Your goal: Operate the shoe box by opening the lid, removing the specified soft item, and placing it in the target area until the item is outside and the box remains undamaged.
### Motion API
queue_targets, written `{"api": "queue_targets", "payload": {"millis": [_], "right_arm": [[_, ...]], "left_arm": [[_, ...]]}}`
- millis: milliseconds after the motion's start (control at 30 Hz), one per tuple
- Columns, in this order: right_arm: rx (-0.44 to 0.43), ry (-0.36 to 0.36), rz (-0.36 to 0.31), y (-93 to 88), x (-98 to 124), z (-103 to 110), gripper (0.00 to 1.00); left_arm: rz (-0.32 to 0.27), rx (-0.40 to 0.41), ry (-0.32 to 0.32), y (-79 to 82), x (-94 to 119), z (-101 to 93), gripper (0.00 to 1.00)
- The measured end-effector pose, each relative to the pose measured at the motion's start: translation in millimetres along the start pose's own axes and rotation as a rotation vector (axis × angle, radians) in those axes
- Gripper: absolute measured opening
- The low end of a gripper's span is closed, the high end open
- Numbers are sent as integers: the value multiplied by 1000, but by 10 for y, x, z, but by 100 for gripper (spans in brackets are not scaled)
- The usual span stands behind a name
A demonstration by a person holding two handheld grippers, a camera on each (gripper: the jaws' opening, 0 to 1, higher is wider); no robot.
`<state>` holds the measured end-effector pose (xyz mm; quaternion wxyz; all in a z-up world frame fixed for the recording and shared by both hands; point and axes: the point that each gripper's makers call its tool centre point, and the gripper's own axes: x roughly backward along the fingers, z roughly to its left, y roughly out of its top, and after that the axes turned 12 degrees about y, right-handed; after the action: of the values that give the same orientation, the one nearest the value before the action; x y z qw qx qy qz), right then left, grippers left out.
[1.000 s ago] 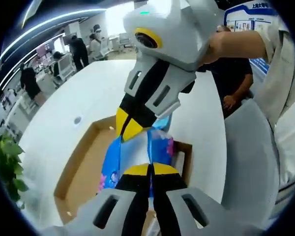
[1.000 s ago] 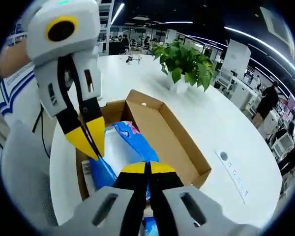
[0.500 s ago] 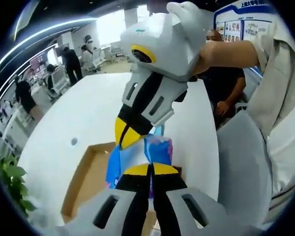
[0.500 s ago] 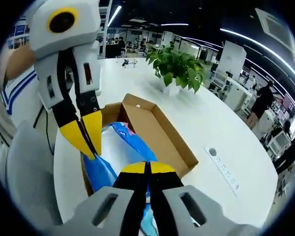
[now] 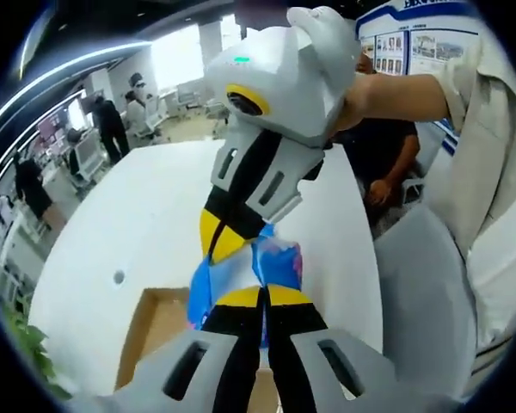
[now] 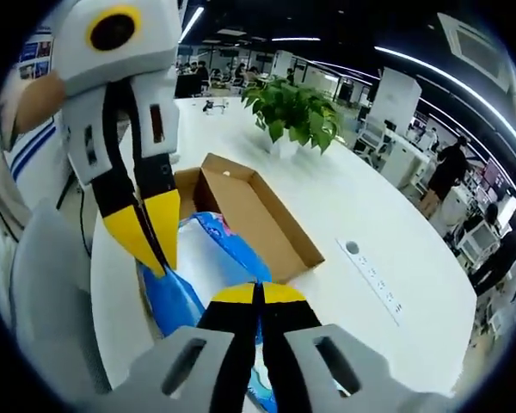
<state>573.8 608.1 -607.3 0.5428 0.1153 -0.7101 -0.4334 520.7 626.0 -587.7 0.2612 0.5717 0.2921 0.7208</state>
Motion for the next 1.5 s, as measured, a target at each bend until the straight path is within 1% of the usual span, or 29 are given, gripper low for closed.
{"api": "queue_targets", "payload": {"millis": [267,500,667,933,1333,1500], "right_arm": [[-31,-30,30,-275,157,-119,0],[-39,-56,60,-488,279,-193,0],[-59,-73,72,-647,366,-257,0],[-102,-89,87,-890,474,-354,0],[-138,-107,107,-1168,617,-511,0],[-121,-112,119,-1258,675,-578,0]], "left_arm": [[-11,-32,-30,147,-229,-78,0],[-23,-39,-55,242,-428,-136,0],[-31,-39,-76,332,-576,-183,0],[-37,-41,-109,433,-809,-274,0],[-57,-33,-143,599,-1102,-352,0],[-67,-27,-147,672,-1213,-362,0]]}}
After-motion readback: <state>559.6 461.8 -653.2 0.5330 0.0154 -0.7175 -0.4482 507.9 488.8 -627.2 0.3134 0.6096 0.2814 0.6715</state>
